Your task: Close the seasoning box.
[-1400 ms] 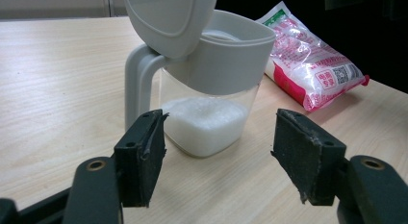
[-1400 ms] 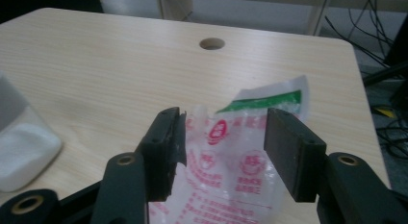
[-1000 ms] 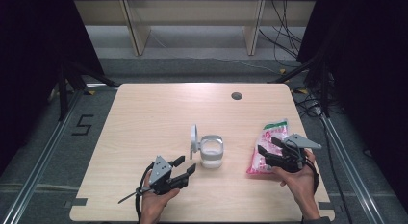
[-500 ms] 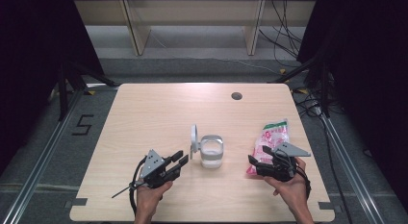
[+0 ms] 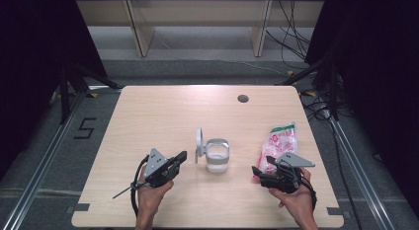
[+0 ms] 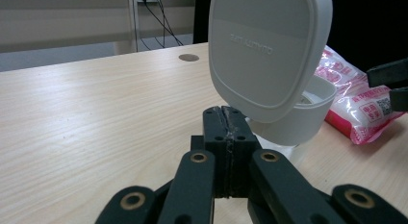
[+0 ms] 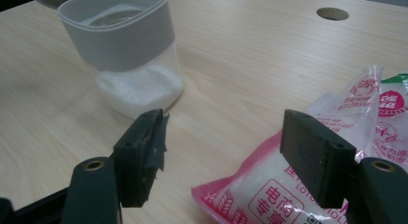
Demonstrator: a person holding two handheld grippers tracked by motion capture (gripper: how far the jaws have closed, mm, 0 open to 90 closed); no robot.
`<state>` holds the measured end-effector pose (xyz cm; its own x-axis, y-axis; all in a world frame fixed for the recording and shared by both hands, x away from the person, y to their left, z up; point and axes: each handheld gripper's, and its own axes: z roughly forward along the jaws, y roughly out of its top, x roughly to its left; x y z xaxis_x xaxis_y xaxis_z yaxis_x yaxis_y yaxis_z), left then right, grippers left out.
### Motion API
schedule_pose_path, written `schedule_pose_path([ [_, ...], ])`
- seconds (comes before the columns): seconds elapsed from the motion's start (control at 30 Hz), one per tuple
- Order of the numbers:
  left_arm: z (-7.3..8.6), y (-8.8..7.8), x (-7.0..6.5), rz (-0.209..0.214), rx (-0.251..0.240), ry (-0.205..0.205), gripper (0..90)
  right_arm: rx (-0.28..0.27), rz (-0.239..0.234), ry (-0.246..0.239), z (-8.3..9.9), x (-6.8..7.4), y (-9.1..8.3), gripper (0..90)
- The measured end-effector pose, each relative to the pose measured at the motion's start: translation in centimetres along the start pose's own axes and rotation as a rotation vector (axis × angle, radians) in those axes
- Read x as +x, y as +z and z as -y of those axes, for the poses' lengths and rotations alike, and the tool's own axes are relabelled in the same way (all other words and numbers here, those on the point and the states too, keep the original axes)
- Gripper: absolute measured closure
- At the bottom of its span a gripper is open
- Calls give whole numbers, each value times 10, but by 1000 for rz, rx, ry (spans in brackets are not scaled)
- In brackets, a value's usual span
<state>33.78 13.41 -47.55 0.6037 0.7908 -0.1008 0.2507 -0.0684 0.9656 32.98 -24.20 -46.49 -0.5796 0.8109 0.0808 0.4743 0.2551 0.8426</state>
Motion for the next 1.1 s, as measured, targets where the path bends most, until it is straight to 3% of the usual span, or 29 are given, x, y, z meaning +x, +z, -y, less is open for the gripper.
schedule_pose_path([
  [0.07, -1, 0, 1, -1, -3, 3, 892, -10, -2, -29, 1, -1, 2, 333],
  [0.23, -4, 0, 0, -8, -4, -18, 893, -10, -14, -30, 1, 3, 1, 333],
  [0.3, -6, 0, 0, 1, -4, 12, 893, -12, -17, -32, 1, 3, 0, 333],
  [0.43, -9, 1, -1, 2, -14, 2, 893, -5, -16, -15, 1, 8, -1, 333],
  [0.47, -10, 1, -1, 8, -13, 21, 893, -5, -12, -29, 0, 8, -1, 333],
  [0.53, -11, 1, -3, 6, -12, 5, 893, -9, 0, -43, 0, 7, -1, 333],
  [0.57, -14, 2, -2, 12, -19, 24, 893, -4, -20, -45, 1, 8, 0, 333],
  [0.7, -18, 3, -5, 14, -28, 20, 893, -1, -28, -35, 0, 11, -1, 333],
  [0.73, -19, 4, -6, 19, -28, 42, 893, -5, -39, -44, 1, 10, 0, 333],
  [0.8, -20, 5, -7, 27, -22, 42, 893, 2, -22, -61, 1, 11, -1, 333],
  [0.9, -20, 8, -6, 48, -32, 31, 893, -8, -45, -43, 1, 12, -1, 333],
  [1.0, -22, 8, -6, 49, -27, 29, 893, -2, -36, -47, 1, 13, -2, 333],
  [1.1, -25, 10, -6, 50, -29, 46, 892, -8, -26, -63, 2, 12, -2, 333],
])
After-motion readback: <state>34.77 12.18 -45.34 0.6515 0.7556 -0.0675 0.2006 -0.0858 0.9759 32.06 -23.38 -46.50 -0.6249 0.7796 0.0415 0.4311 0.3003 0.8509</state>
